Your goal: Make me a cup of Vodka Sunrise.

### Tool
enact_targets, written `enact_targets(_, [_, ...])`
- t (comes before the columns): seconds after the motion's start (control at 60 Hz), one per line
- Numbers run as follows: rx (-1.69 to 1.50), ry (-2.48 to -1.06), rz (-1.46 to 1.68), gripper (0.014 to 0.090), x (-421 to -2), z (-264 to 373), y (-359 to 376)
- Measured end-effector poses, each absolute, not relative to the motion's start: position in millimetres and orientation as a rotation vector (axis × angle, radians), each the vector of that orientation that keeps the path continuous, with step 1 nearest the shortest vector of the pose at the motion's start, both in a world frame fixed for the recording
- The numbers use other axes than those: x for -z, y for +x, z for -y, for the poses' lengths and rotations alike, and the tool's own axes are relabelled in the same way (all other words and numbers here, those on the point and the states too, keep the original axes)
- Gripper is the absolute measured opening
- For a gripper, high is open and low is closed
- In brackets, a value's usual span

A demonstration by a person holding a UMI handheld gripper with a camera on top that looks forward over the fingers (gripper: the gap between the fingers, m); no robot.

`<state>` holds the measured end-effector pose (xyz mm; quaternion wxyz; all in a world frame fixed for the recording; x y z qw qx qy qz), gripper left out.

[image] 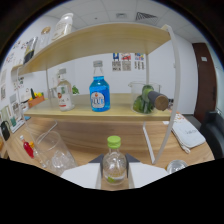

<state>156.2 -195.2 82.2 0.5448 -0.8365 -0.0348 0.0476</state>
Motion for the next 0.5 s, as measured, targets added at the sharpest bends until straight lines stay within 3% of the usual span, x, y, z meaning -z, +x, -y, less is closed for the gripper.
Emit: enact_targets(0.5, [-0.098, -2.089, 0.095, 0.0363, -29.1, 196.4, 157.0])
